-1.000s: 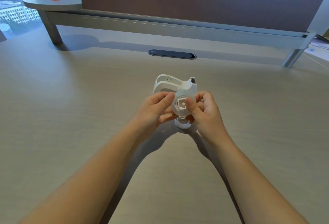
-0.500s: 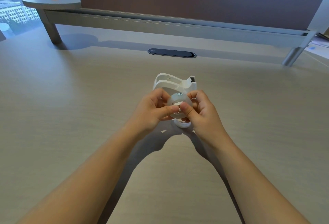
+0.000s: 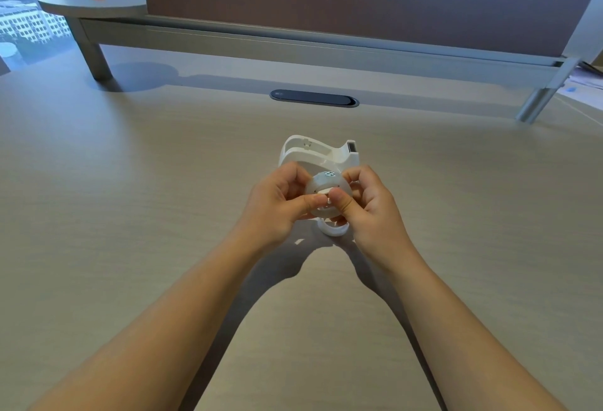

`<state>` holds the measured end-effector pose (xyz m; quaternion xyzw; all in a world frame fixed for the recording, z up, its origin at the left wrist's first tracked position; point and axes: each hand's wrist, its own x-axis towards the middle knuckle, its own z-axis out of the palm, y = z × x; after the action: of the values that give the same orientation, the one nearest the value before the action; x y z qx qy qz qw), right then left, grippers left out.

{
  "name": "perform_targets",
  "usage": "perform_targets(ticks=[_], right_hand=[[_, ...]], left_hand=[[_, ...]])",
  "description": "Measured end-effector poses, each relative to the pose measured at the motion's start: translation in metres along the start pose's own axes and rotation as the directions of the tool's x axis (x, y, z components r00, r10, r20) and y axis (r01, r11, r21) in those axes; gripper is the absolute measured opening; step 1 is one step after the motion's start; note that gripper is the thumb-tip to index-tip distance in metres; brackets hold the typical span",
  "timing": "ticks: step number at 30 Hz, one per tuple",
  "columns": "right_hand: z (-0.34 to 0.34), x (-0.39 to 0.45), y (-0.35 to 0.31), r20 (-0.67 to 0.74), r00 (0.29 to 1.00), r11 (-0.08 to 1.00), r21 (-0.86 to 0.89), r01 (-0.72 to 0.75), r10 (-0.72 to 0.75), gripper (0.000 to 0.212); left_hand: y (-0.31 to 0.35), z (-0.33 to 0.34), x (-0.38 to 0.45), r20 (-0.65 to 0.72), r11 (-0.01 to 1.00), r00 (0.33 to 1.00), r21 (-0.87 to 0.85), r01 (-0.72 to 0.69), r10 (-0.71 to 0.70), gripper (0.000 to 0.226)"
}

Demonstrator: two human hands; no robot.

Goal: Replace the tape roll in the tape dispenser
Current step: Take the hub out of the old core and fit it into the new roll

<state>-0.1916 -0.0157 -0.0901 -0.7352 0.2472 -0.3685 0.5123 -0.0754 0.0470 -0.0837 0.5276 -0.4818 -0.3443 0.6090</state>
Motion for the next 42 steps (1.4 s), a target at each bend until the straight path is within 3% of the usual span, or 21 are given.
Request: perform_targets(ticks=[10,16,20,23,26,29,34,39,42], right_hand=[[0.004,0.001,0.000,-0.022,1.000,1.000,-0.009,-0.009,0.009,0.010],[-0.007,-0.001,-0.007,-0.029,0.999,0.999,0.052,-0.012,0.014,0.019],[-0.011,-0.001,-0.006,0.024,0.999,1.000,-0.017,-0.024,0.024,0.027],[-0.010,-0.002,-0.008,0.112,0.994,1.000,0.005,-0.019,0.018,0.029],[-0.012,-0.001,-0.008,0.104,0.994,1.000,0.009,-0.025,0.024,0.019],[-0.012,-0.001,-0.004,0.045,0.998,0.999,0.027,-0.035,0.034,0.020],[-0.009,0.000,-0.002,0.025,1.000,0.998,-0.063,-0.009,0.011,0.023],[-0.005,0.005,-0.003,-0.012,1.000,0.986,-0.168,0.014,-0.016,0.016],[-0.005,0.017,-0.008,-0.078,0.995,0.954,-0.298,0.034,-0.059,0.026]], left_hand=[[0.002,0.000,0.000,-0.022,1.000,1.000,-0.006,0.019,-0.019,0.015],[0.010,-0.006,0.001,0.132,0.903,0.957,-0.319,0.287,-0.257,0.024],[0.012,-0.008,-0.002,0.282,0.828,0.893,-0.352,0.437,-0.351,0.022],[0.009,-0.007,-0.001,0.274,0.785,0.873,-0.387,0.483,-0.403,0.016],[0.007,-0.008,0.002,0.147,0.846,0.897,-0.297,0.442,-0.417,0.018],[0.006,-0.014,0.005,-0.023,0.935,0.942,-0.139,0.328,-0.334,0.033],[0.009,-0.014,0.003,-0.014,0.983,0.987,0.089,0.163,-0.162,0.015],[0.013,-0.015,0.011,0.008,0.975,0.997,0.208,0.080,-0.083,0.019],[0.017,-0.021,0.022,-0.098,0.971,0.995,0.234,0.055,-0.032,0.015]])
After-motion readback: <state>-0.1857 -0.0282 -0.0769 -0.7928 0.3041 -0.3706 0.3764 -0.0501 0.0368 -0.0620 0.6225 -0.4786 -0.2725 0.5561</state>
